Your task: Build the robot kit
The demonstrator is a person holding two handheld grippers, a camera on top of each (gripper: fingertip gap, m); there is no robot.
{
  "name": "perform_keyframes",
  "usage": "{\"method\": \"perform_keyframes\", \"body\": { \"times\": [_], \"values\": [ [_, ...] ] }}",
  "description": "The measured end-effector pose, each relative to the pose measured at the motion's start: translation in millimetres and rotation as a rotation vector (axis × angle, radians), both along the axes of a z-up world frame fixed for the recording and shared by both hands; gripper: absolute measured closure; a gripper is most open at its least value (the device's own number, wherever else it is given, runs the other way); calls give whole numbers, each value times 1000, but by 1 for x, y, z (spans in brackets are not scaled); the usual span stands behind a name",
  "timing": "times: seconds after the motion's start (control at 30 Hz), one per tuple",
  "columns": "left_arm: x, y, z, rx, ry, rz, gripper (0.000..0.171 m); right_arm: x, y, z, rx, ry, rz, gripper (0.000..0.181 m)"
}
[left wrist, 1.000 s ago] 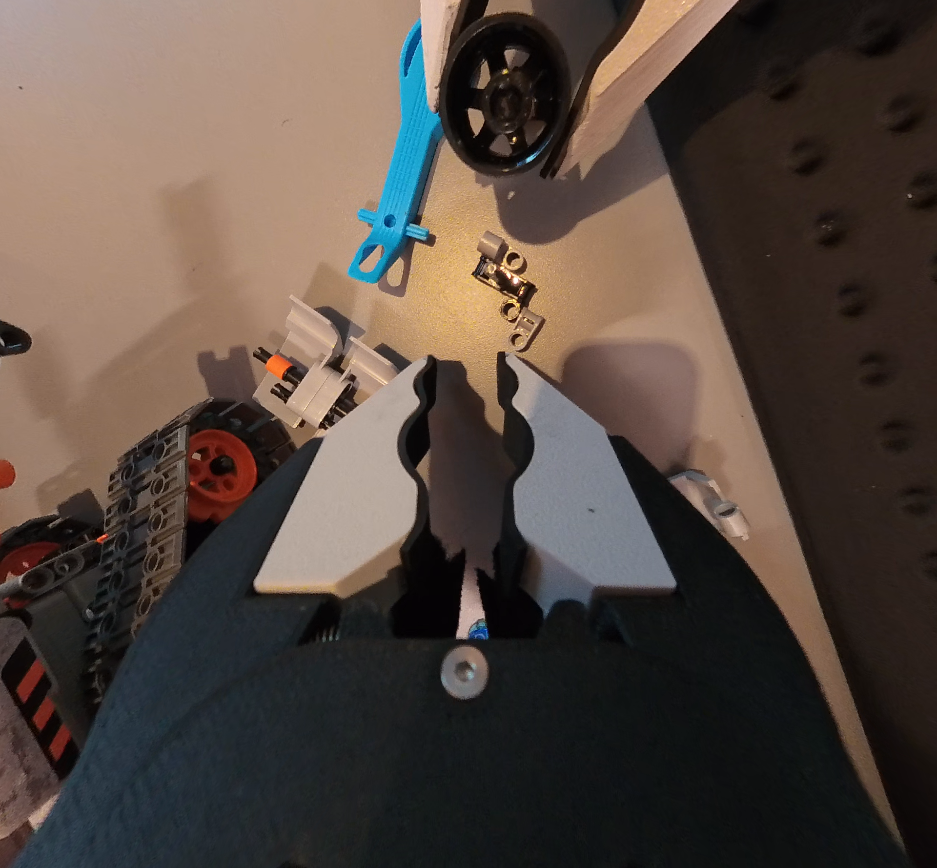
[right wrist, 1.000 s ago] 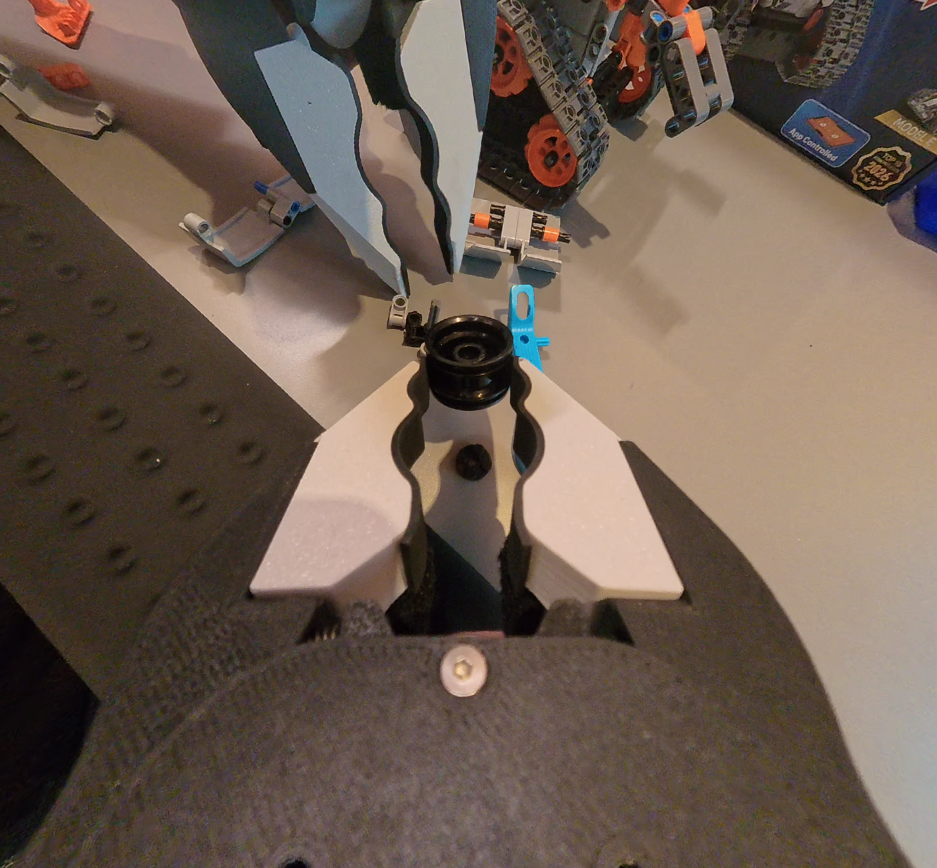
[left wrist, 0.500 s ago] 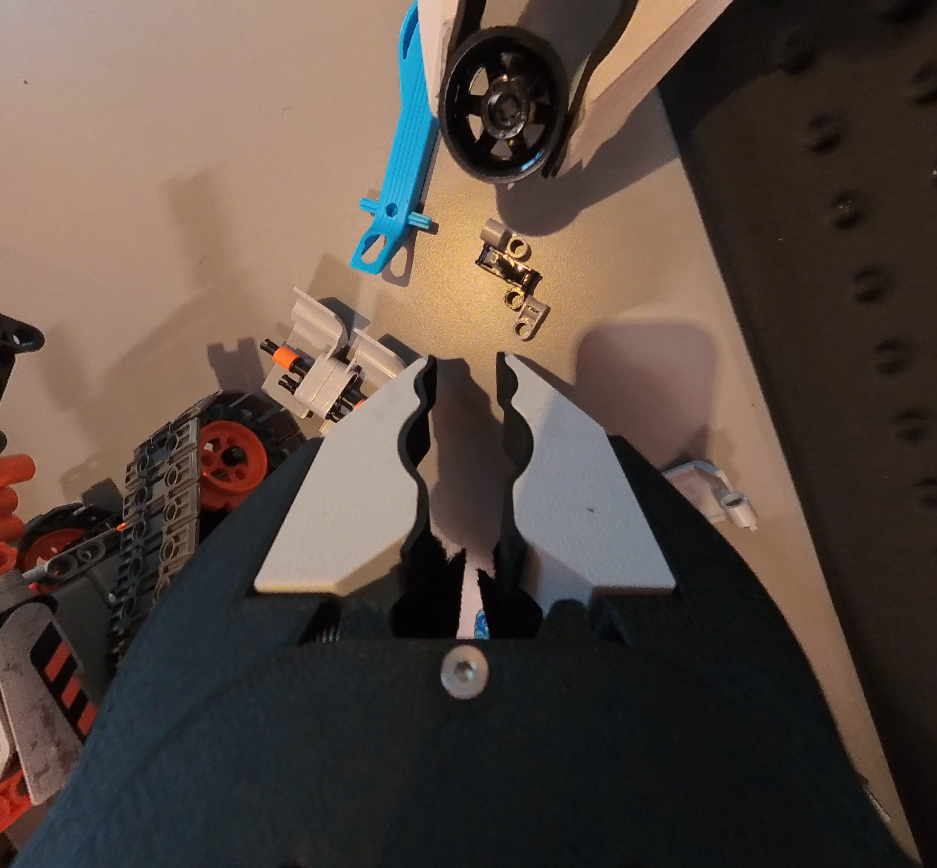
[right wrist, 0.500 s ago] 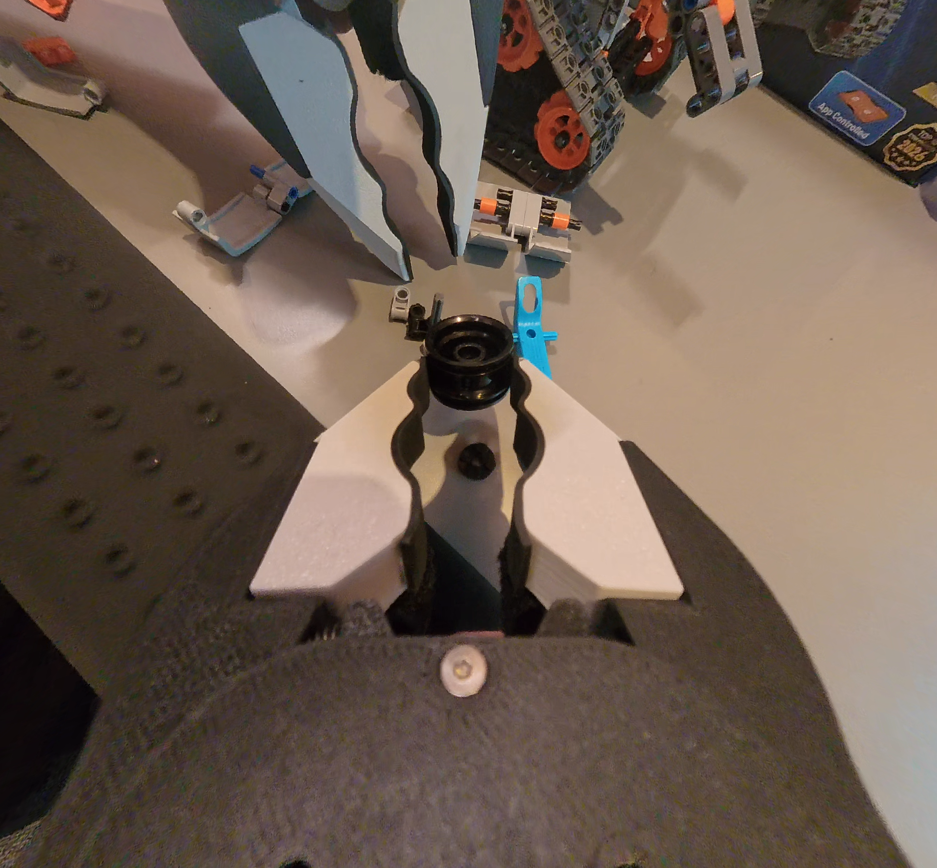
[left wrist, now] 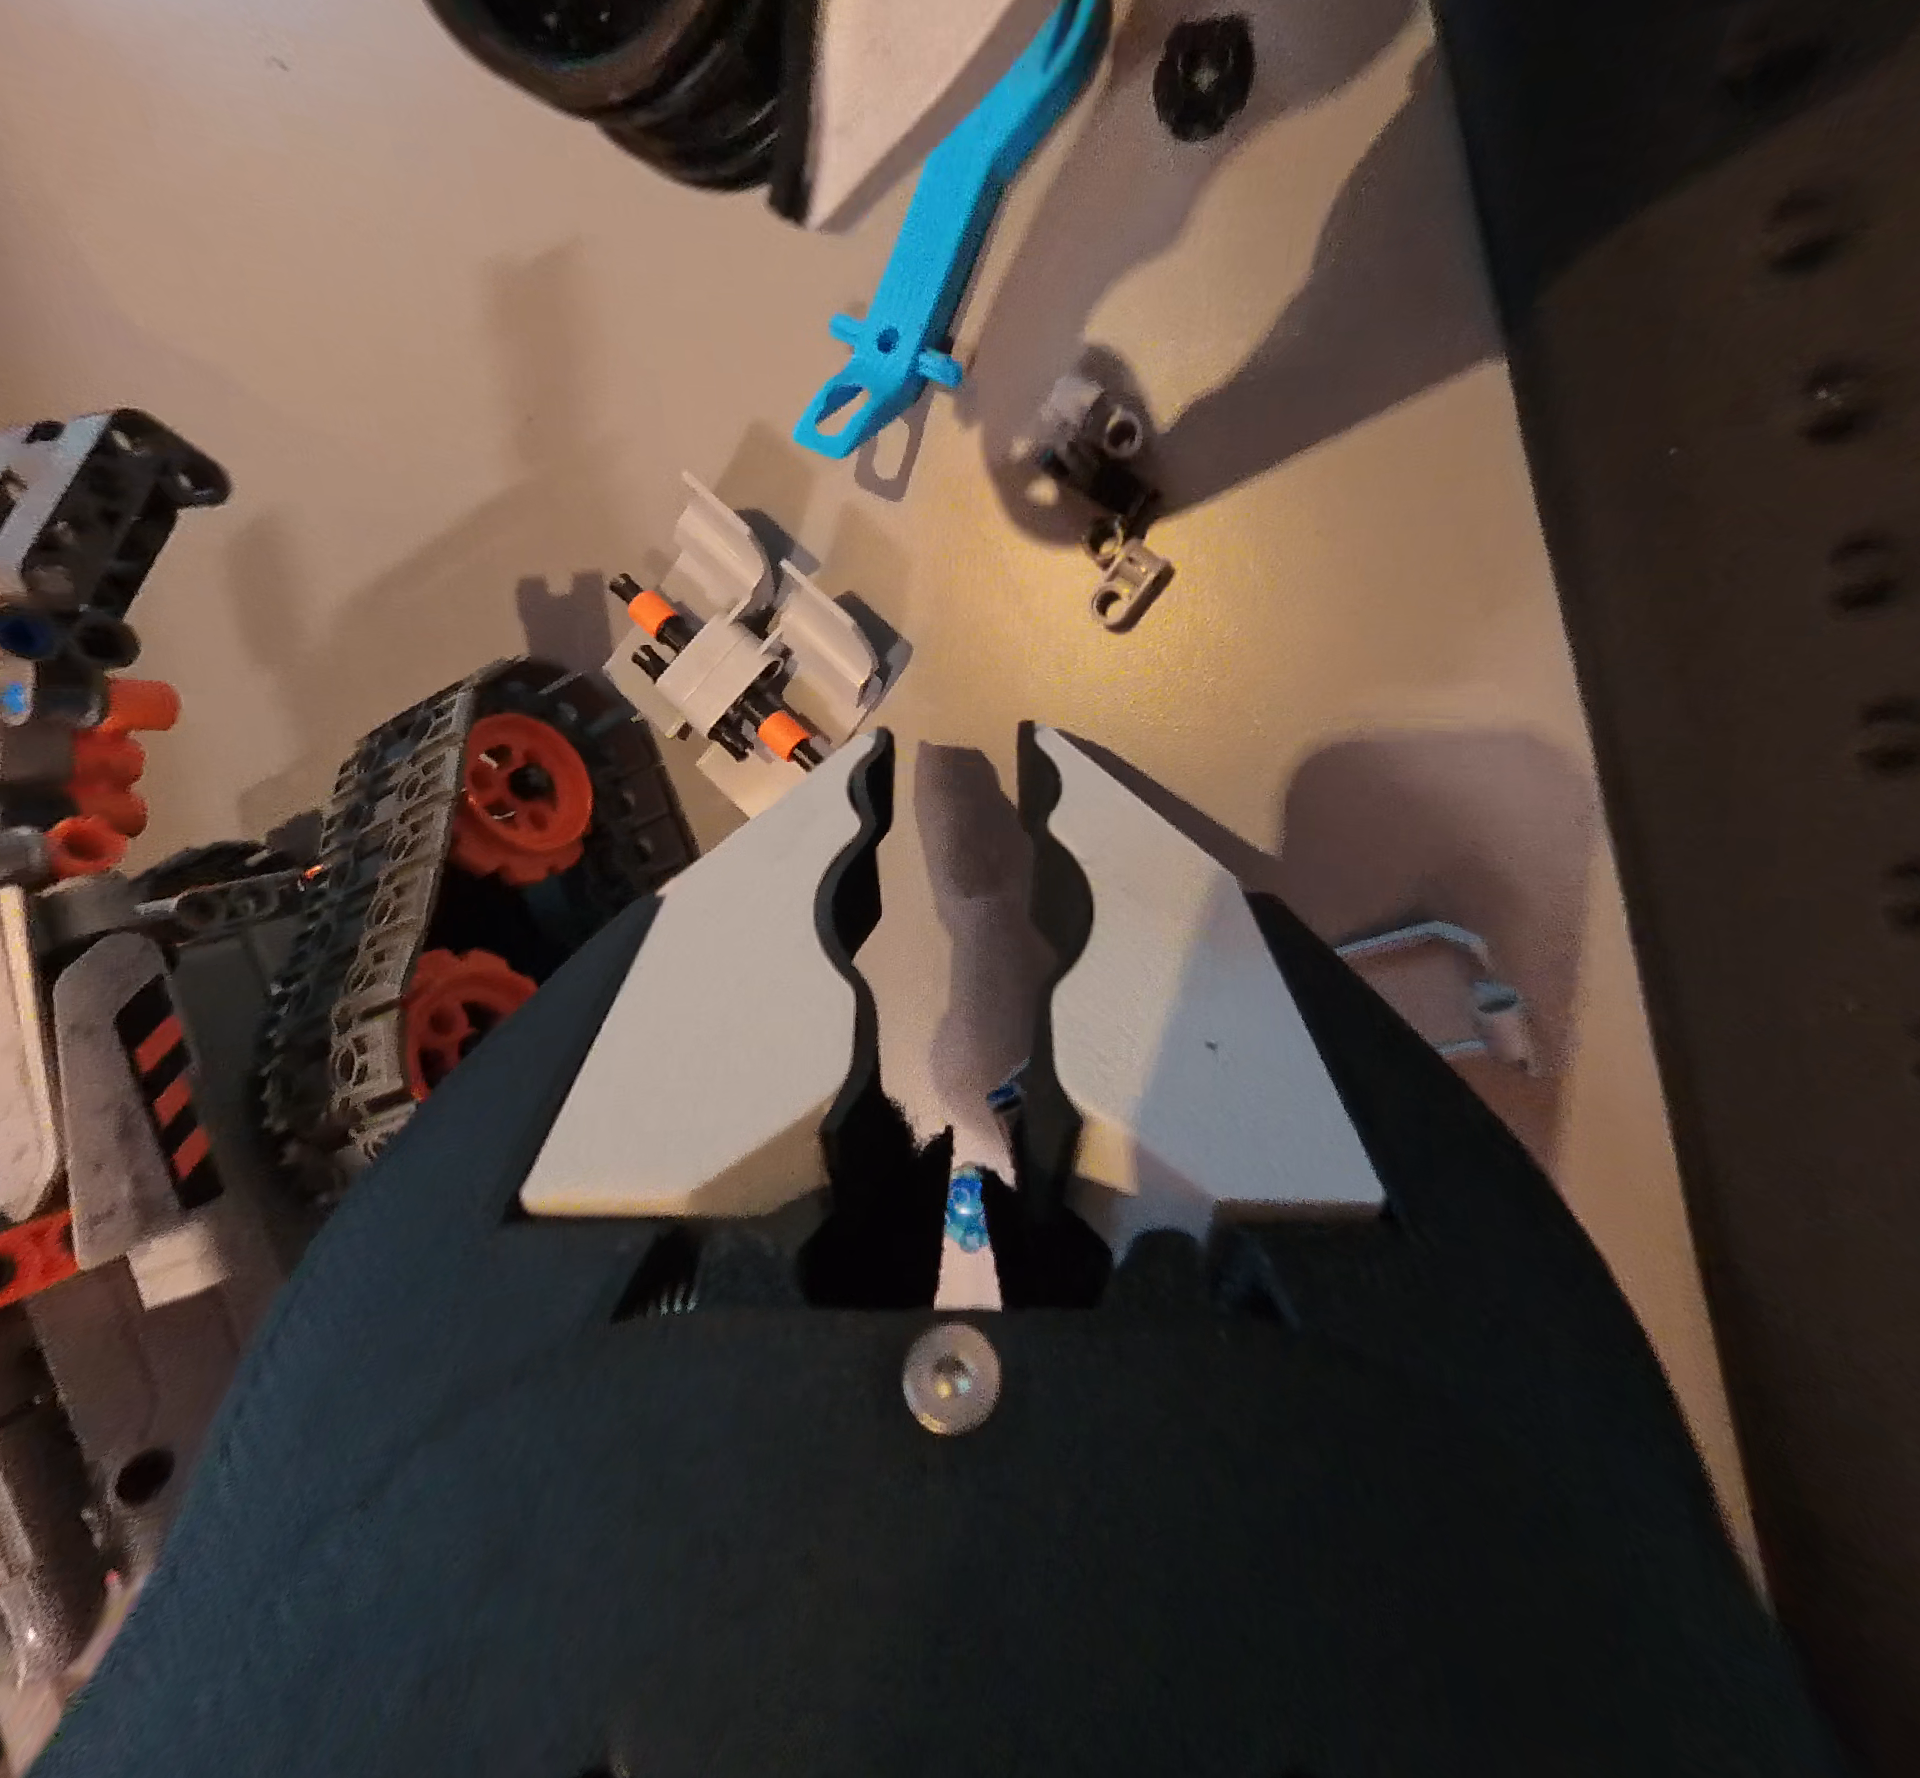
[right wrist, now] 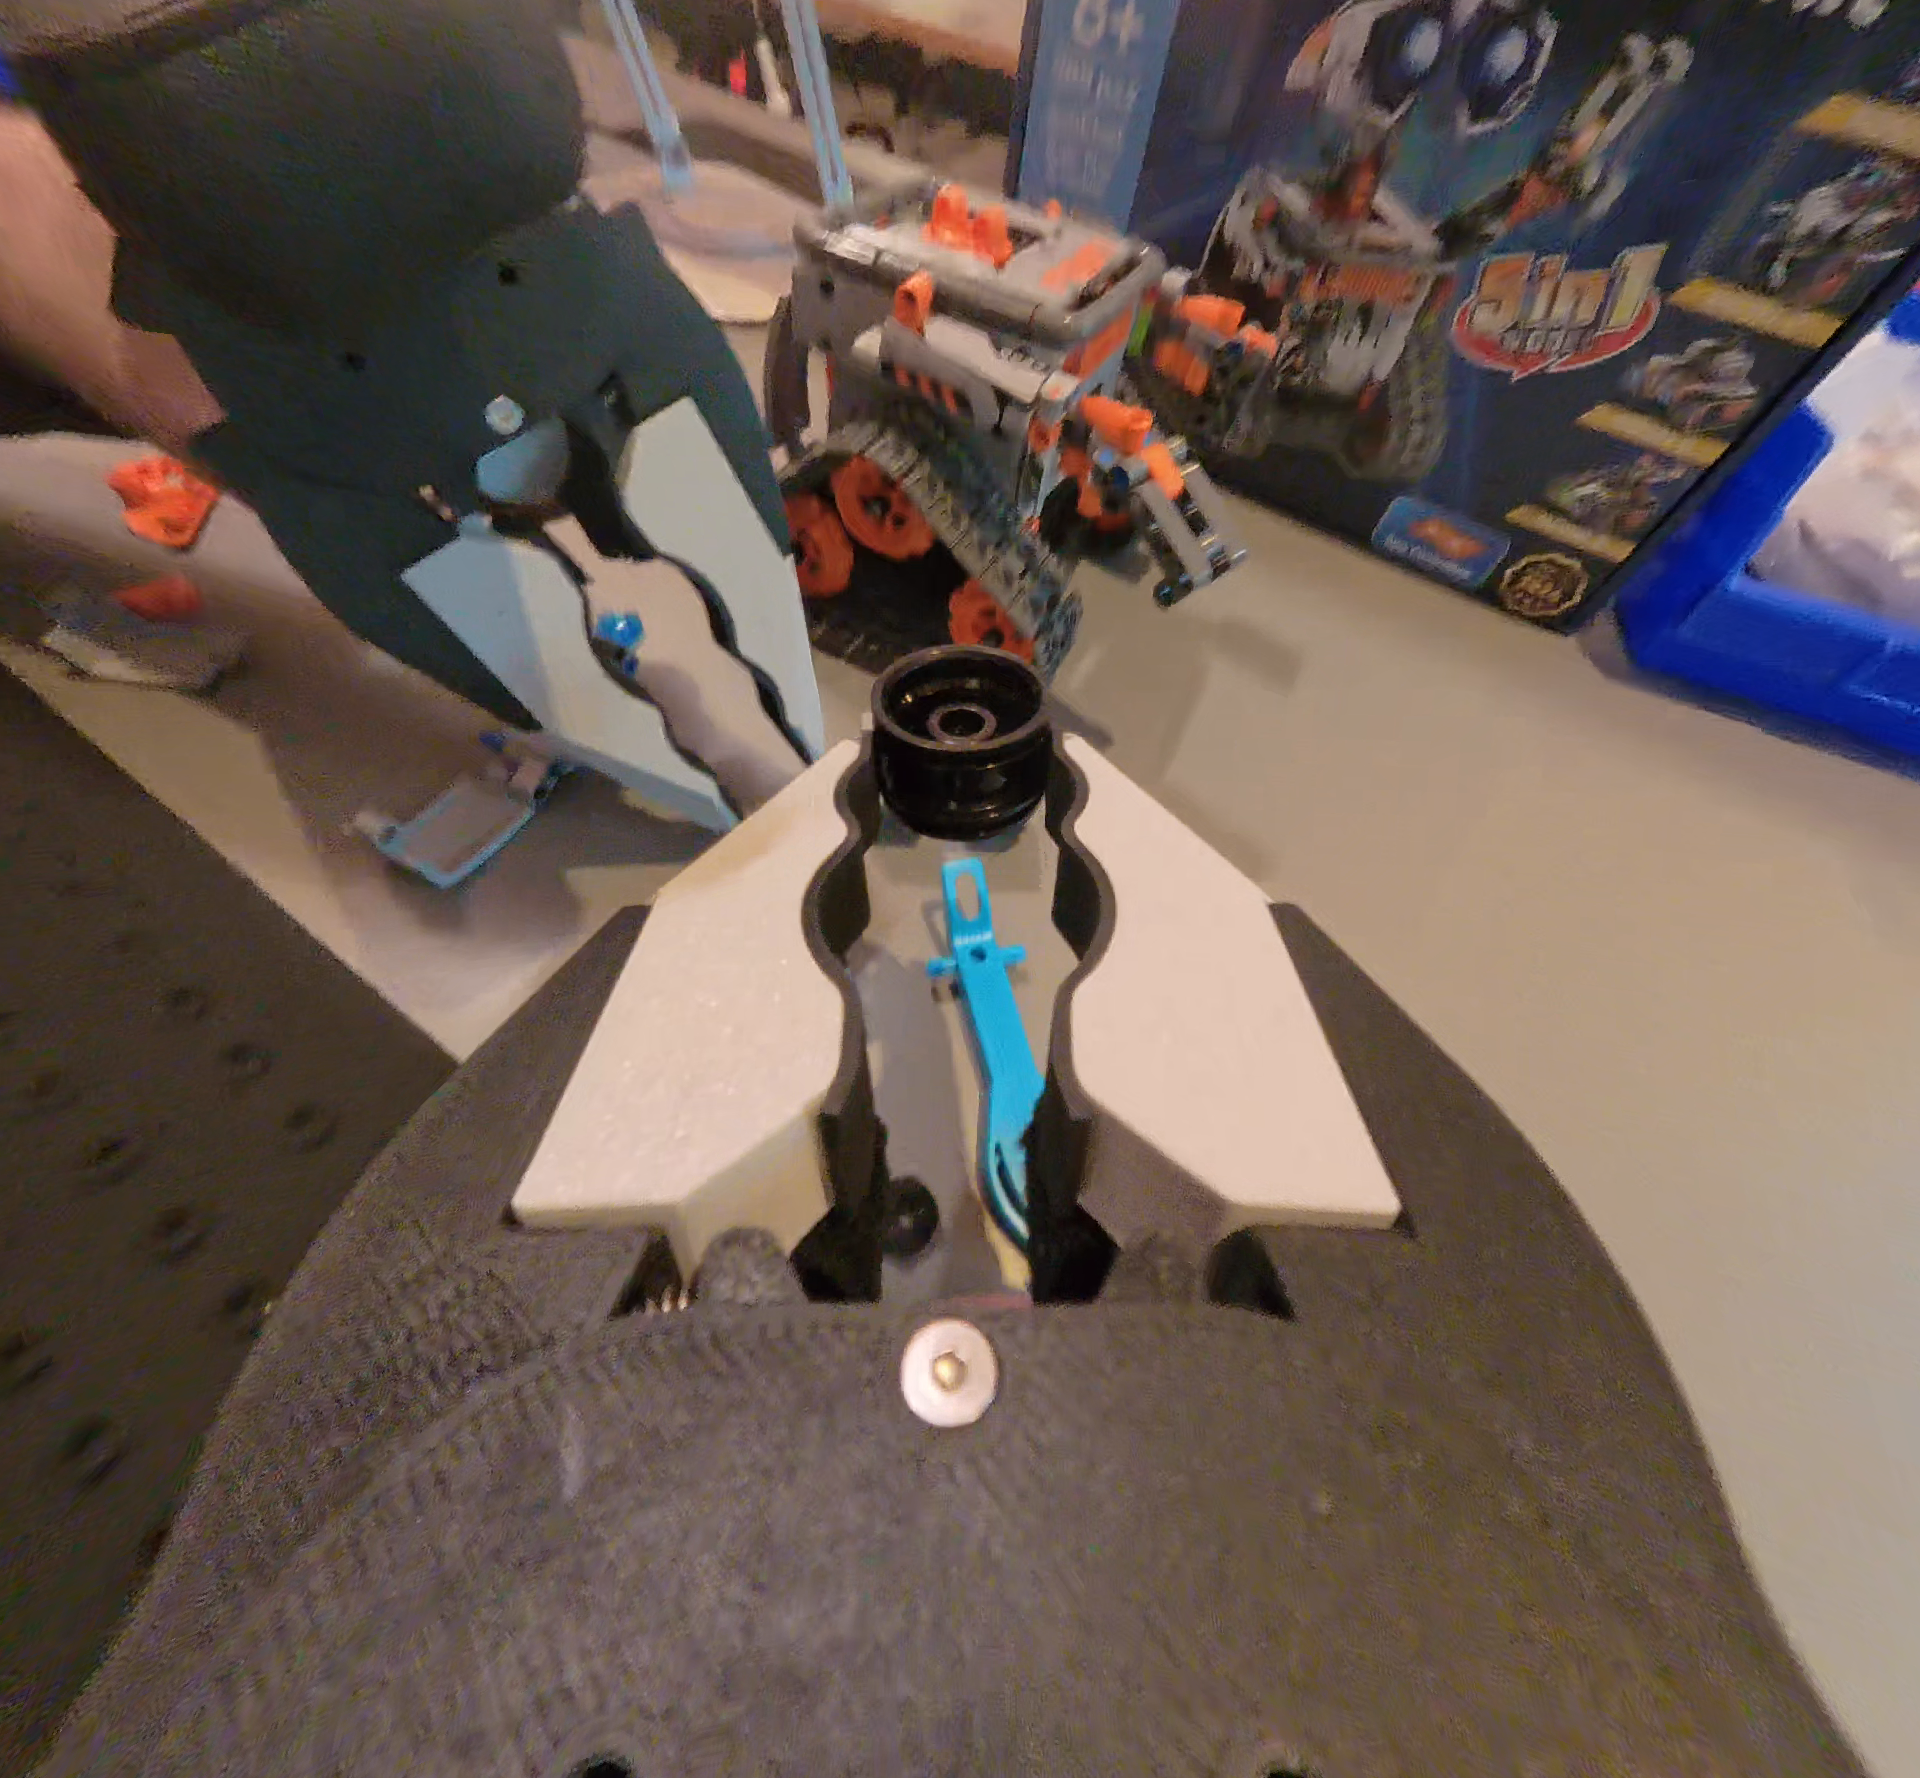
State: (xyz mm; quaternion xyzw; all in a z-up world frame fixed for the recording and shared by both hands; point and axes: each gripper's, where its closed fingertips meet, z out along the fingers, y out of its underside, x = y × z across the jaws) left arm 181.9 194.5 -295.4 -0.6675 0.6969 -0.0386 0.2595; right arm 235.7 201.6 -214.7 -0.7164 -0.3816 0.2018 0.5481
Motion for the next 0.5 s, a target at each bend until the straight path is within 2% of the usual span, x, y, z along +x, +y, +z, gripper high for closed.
{"method": "perform_keyframes", "body": {
  "times": [0.07, 0.2, 0.33, 0.5],
  "values": [
    [4, 1, 4, 12, -52, 19, 151, 1, 6, 2, 25, 20, -27, 152],
    [15, -1, 13, 45, -249, 58, 154, 4, 8, 4, 59, 29, -37, 152],
    [15, -4, 16, 115, -269, 25, 154, 8, 11, 6, 80, 35, -62, 152],
    [16, -8, 19, 95, -278, 1, 153, 10, 13, 4, 92, 18, -85, 152]
  ]
}}
